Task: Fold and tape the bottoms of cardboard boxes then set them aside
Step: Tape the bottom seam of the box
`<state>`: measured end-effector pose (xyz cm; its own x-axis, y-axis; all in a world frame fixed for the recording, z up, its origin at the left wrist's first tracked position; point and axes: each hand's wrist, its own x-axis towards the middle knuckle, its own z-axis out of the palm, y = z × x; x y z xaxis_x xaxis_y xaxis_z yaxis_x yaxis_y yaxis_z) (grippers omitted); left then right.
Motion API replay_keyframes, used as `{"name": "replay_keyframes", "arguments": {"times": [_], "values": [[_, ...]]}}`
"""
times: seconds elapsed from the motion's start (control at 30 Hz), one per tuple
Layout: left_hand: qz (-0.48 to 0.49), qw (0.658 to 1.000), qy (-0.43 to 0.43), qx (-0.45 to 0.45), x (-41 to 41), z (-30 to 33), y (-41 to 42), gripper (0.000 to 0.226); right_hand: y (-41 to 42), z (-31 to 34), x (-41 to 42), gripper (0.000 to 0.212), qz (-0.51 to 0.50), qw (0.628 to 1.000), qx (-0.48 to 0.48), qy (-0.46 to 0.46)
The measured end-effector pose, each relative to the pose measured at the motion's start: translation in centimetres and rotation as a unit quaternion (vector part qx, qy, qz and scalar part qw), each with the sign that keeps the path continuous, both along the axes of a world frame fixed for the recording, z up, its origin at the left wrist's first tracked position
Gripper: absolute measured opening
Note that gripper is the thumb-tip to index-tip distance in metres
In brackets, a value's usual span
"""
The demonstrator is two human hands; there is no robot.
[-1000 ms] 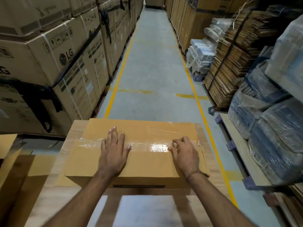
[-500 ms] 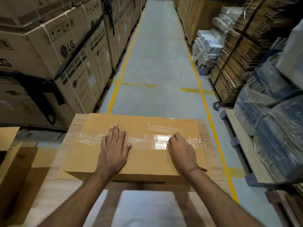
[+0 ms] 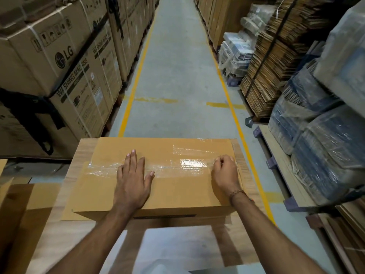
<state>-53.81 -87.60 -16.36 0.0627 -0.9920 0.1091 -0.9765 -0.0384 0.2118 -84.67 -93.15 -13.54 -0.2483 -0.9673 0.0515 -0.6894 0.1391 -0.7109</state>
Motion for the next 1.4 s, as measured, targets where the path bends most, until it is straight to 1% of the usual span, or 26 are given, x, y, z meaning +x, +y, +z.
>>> {"name": "replay_keyframes", "arguments": {"times": [0.07, 0.13, 0.17, 0.37, 0.5, 0.8, 0.97, 1.17, 1.23, 1.3, 1.33, 1.4], "values": [[0.002, 1.0, 0.002, 0.001, 0.0, 0.0, 0.1, 0.07, -0.2, 0.0, -1.0, 0.023, -0.051, 0.996, 0.024, -0.07], [0.003, 1.0, 0.001, 0.002, -0.1, -0.1, 0.3, 0.071, -0.4, 0.0, -2.0, 0.024, -0.091, 0.983, 0.051, -0.152], [0.003, 1.0, -0.001, 0.003, -0.1, 0.0, 0.4, 0.071, -0.4, 0.2, -2.4, 0.024, -0.107, 0.977, 0.055, -0.175], [0.0, 1.0, -0.005, 0.006, -0.1, 0.3, 0.6, 0.072, -1.0, 0.6, -5.3, 0.03, -0.177, 0.954, 0.022, -0.242], [-0.001, 1.0, -0.004, 0.01, 0.0, 0.4, 0.8, 0.074, -1.2, 0.6, -6.9, 0.035, -0.211, 0.94, 0.002, -0.268], [-0.002, 1.0, 0.004, 0.008, 0.0, 0.6, 0.6, 0.073, -1.2, 1.2, -10.0, 0.033, -0.278, 0.927, -0.014, -0.25], [-0.004, 1.0, 0.006, 0.005, 0.0, 0.6, 0.6, 0.071, -1.5, 1.2, -12.5, 0.024, -0.321, 0.912, -0.016, -0.255], [0.001, 1.0, 0.003, 0.006, 0.0, 0.4, 0.5, 0.069, -2.2, 0.7, -14.1, 0.027, -0.337, 0.909, -0.018, -0.244], [0.001, 1.0, 0.001, 0.006, 0.0, 0.3, 0.5, 0.068, -2.4, 1.0, -14.0, 0.022, -0.344, 0.906, -0.018, -0.247], [0.001, 1.0, 0.005, 0.005, 0.0, 0.3, 0.4, 0.069, -2.6, 1.4, -14.3, 0.015, -0.348, 0.904, -0.007, -0.25], [0.002, 1.0, 0.006, 0.003, 0.0, 0.2, 0.4, 0.069, -2.6, 1.7, -14.7, 0.016, -0.344, 0.906, 0.012, -0.248], [0.003, 1.0, 0.009, 0.001, 0.0, 0.2, 0.4, 0.069, -3.0, 1.7, -16.2, 0.019, -0.357, 0.894, 0.029, -0.269]]}}
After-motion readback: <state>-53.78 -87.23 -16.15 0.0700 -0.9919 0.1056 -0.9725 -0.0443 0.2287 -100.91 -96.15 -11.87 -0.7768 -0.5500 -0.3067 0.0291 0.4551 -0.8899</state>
